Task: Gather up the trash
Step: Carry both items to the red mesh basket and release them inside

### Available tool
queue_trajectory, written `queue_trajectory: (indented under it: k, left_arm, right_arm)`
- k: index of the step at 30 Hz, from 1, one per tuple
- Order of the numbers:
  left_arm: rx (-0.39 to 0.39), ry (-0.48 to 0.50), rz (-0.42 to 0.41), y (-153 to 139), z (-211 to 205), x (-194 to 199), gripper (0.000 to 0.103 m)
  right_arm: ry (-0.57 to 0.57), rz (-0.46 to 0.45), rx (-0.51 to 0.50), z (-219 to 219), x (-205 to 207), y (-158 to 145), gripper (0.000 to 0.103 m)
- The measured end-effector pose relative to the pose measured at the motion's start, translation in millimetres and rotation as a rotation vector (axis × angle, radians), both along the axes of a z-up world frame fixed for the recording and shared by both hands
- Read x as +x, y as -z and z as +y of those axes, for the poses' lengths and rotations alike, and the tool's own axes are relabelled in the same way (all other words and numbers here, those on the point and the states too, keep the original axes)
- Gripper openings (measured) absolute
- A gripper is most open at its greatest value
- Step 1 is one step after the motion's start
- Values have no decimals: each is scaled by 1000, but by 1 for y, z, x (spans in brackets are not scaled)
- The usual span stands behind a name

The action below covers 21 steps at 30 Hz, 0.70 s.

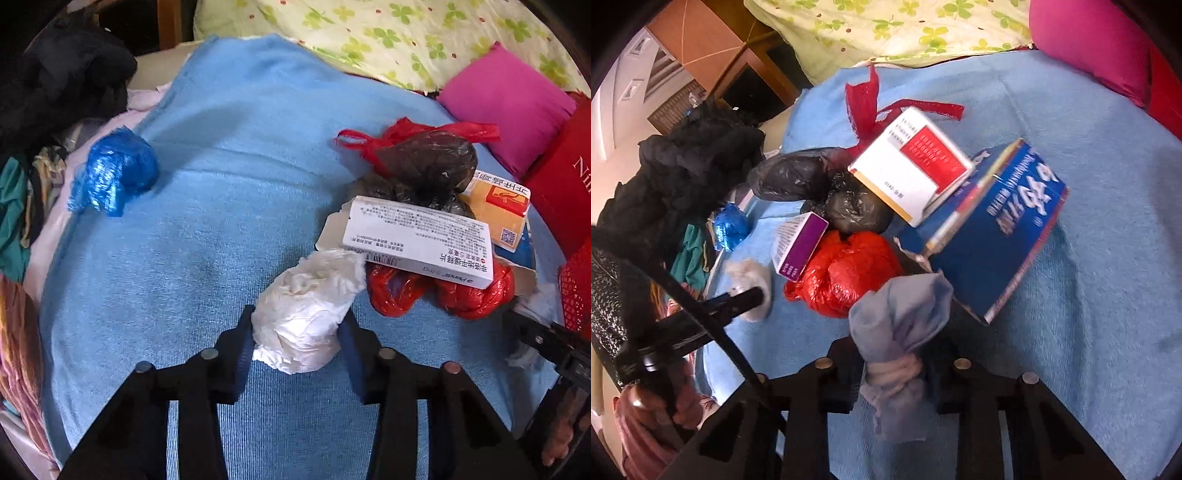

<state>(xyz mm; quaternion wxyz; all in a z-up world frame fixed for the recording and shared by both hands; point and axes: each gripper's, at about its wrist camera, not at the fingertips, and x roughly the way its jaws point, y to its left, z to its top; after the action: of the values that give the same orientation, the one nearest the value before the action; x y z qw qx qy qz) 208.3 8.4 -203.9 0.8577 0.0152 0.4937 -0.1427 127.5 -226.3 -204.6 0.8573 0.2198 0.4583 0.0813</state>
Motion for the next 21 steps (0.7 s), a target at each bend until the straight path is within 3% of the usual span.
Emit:
queue_trajectory:
  k: [6, 10, 13, 17, 21]
  left_arm:
    - [8, 8, -78, -36, -2, -44, 39]
    - [7, 78, -143, -75, -13, -73, 39]
    - [-31, 160, -198, -110, -43, -94, 39]
    - [-80, 343, -277, -162, -110, -128, 39]
    - [-158, 517, -263, -192, -187, -147, 39]
  right_arm:
    - [-20, -72, 1, -5, -38, -32, 29]
    - [-5, -158, 17, -18, -73, -66, 29]
    - [35, -243, 26, -38, -104, -97, 29]
    - [136, -357, -9, -84, -153, -145, 29]
    - [269, -411, -20, -145, -202, -178, 29]
